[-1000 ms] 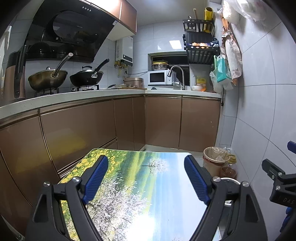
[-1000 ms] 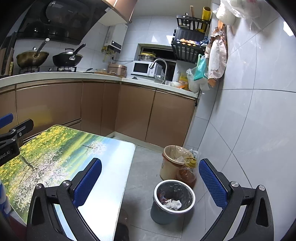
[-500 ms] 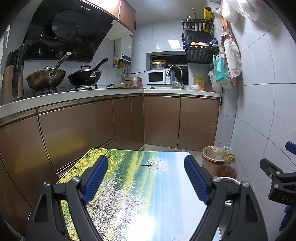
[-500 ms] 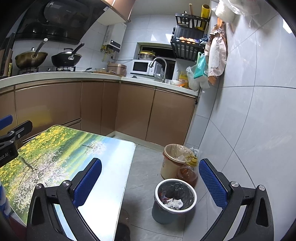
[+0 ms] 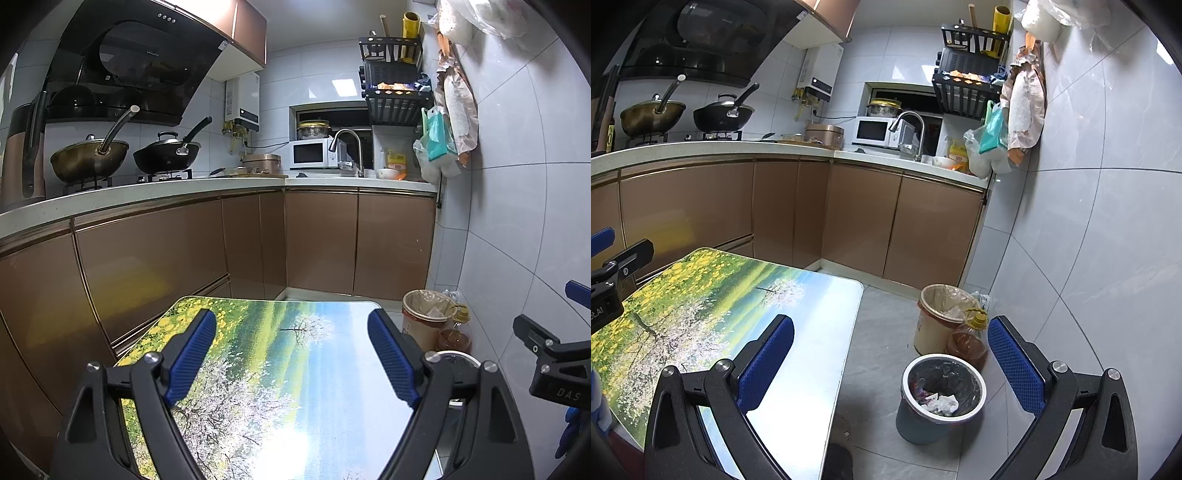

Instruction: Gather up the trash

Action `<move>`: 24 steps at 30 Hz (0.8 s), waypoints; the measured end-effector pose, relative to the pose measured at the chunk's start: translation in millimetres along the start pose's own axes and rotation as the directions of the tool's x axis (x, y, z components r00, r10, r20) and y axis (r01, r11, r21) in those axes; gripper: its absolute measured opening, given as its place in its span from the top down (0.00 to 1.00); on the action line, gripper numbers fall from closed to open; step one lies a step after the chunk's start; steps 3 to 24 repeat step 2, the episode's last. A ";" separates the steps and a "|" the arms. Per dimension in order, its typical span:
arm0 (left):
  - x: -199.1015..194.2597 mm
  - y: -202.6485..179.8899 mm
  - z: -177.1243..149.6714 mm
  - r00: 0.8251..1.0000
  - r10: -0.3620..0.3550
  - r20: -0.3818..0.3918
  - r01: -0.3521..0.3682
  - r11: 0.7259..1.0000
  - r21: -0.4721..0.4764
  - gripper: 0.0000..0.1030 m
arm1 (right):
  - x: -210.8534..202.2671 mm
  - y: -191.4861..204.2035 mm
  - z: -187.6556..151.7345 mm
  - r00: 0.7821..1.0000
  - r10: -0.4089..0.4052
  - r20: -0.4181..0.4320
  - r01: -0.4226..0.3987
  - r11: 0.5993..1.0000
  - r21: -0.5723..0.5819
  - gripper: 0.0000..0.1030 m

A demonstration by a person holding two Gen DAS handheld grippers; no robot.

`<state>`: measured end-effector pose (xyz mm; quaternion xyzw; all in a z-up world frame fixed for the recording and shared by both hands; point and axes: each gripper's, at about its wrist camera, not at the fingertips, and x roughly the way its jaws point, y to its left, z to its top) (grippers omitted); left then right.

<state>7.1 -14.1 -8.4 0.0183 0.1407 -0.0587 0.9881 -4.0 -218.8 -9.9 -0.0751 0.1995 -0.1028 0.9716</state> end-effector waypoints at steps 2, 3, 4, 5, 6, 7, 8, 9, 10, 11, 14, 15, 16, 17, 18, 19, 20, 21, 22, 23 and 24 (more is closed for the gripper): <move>-0.1 0.7 -0.5 1.000 -0.004 -0.001 0.004 1.000 0.000 0.19 | 0.1 0.5 -0.5 1.000 0.001 0.000 -0.001 1.000 0.001 0.00; -0.1 0.7 -0.5 1.000 -0.004 -0.001 0.004 1.000 0.000 0.19 | 0.1 0.5 -0.5 1.000 0.001 0.000 -0.001 1.000 0.001 0.00; -0.1 0.7 -0.5 1.000 -0.004 -0.001 0.004 1.000 0.000 0.19 | 0.1 0.5 -0.5 1.000 0.001 0.000 -0.001 1.000 0.001 0.00; -0.1 0.7 -0.5 1.000 -0.004 -0.001 0.004 1.000 0.000 0.19 | 0.1 0.5 -0.5 1.000 0.001 0.000 -0.001 1.000 0.001 0.00; -0.1 0.7 -0.5 1.000 -0.004 -0.001 0.004 1.000 0.000 0.19 | 0.1 0.5 -0.5 1.000 0.001 0.000 -0.001 1.000 0.001 0.00; -0.1 0.7 -0.5 1.000 -0.004 -0.001 0.004 1.000 0.000 0.19 | 0.1 0.5 -0.5 1.000 0.001 0.000 -0.001 1.000 0.001 0.00; -0.1 0.7 -0.5 1.000 -0.004 -0.001 0.004 1.000 0.000 0.19 | 0.1 0.5 -0.5 1.000 0.001 0.000 -0.001 1.000 0.001 0.00; -0.1 0.7 -0.5 1.000 -0.004 -0.001 0.004 1.000 0.000 0.19 | 0.1 0.5 -0.5 1.000 0.001 0.000 -0.001 1.000 0.001 0.00; -0.1 0.7 -0.5 1.000 -0.004 -0.001 0.004 1.000 0.000 0.19 | 0.1 0.5 -0.5 1.000 0.001 0.000 -0.001 1.000 0.001 0.00; -0.1 0.7 -0.5 1.000 -0.004 -0.001 0.004 1.000 0.000 0.19 | 0.1 0.5 -0.5 1.000 0.001 0.000 -0.001 1.000 0.001 0.00; -0.1 0.7 -0.5 1.000 -0.004 -0.001 0.004 1.000 0.000 0.19 | 0.1 0.5 -0.5 1.000 0.001 0.000 -0.001 1.000 0.001 0.00; -0.1 0.7 -0.5 1.000 -0.004 -0.001 0.004 1.000 0.000 0.19 | 0.1 0.5 -0.5 1.000 0.001 0.000 -0.001 1.000 0.001 0.00; -0.1 0.7 -0.5 1.000 -0.004 -0.001 0.004 1.000 0.000 0.19 | 0.1 0.5 -0.5 1.000 0.001 0.000 -0.001 1.000 0.001 0.00; -0.1 0.7 -0.5 1.000 -0.004 -0.001 0.004 1.000 0.000 0.19 | 0.1 0.5 -0.5 1.000 0.001 0.000 -0.001 1.000 0.001 0.00; -0.1 0.7 -0.5 1.000 -0.004 -0.001 0.004 1.000 0.000 0.19 | 0.1 0.5 -0.5 1.000 0.001 0.000 -0.001 1.000 0.001 0.00; -0.1 0.7 -0.5 1.000 -0.004 -0.001 0.004 1.000 0.000 0.19 | 0.1 0.5 -0.5 1.000 0.001 0.000 -0.001 1.000 0.001 0.00; -0.1 0.7 -0.5 1.000 -0.004 -0.001 0.004 1.000 0.000 0.19 | 0.1 0.5 -0.5 1.000 0.001 0.000 -0.001 1.000 0.001 0.00; -0.1 0.7 -0.5 1.000 -0.004 -0.001 0.004 1.000 0.000 0.19 | 0.1 0.5 -0.5 1.000 0.001 0.000 -0.001 1.000 0.001 0.00; -0.1 0.7 -0.5 1.000 -0.004 -0.001 0.004 1.000 0.000 0.19 | 0.1 0.5 -0.5 1.000 0.001 0.000 -0.001 1.000 0.001 0.00; -0.1 0.7 -0.5 1.000 -0.004 -0.001 0.004 1.000 0.000 0.19 | 0.1 0.5 -0.5 1.000 0.001 0.000 -0.001 1.000 0.001 0.00; -0.1 0.7 -0.5 1.000 -0.004 -0.001 0.004 1.000 0.000 0.19 | 0.1 0.5 -0.5 1.000 0.001 0.000 -0.001 1.000 0.001 0.00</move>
